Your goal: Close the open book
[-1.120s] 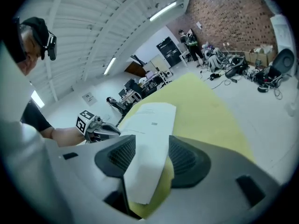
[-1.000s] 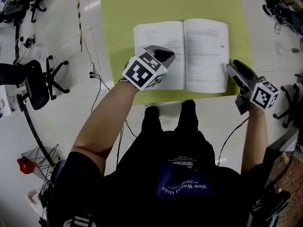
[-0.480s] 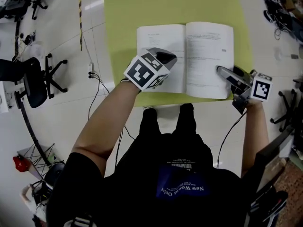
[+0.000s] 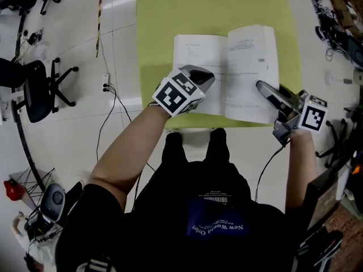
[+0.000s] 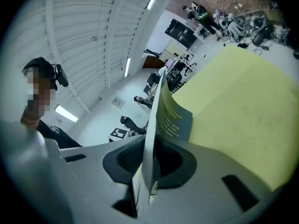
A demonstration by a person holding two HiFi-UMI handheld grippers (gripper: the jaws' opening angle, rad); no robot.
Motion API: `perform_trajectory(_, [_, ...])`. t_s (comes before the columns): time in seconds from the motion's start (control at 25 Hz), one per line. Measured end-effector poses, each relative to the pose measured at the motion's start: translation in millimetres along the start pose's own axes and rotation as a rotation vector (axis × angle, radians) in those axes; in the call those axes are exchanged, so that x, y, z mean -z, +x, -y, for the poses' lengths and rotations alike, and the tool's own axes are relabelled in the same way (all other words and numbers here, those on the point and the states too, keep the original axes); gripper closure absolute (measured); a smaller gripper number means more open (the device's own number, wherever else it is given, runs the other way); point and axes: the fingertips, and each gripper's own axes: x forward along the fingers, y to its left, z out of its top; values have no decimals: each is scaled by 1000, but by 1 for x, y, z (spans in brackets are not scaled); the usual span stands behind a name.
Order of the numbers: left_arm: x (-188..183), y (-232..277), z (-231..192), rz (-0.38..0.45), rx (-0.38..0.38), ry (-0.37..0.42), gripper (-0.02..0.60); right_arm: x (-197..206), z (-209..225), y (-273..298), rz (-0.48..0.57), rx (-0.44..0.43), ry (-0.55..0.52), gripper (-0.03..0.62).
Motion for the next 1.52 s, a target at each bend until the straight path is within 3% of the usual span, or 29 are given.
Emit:
perform_trajectory(0.2, [5, -32, -11, 60, -13, -64, 574, -6, -23, 34, -65, 53, -59, 543])
perform_trajectory(0.4, [15, -74, -27, 186, -42, -156, 574, 6, -39, 78, -123, 74, -62, 540])
perform_trajectory(0.68, [26, -121, -35, 305, -100, -240, 574, 28, -30, 124, -239, 147, -68, 511])
perform_trajectory(0.84, [46, -162, -48, 358, -123, -278, 574, 45, -21, 163, -307, 189, -51, 460])
perform_trajectory(1.0, [60, -197, -54, 419, -122, -323, 574, 64, -9, 191, -361, 268, -19, 362])
perform_trajectory(1.24, [77, -239, -52, 486, -132, -360, 574, 70, -12, 208, -431, 349, -184, 341])
perform_trajectory(1.36, [90, -255, -52, 495, -144, -375, 574, 84, -15, 223, -501, 403, -275, 282])
perform_trajectory(1.52, [87, -274, -40, 494, -144, -388, 574, 94, -25, 231, -540, 398, -284, 244])
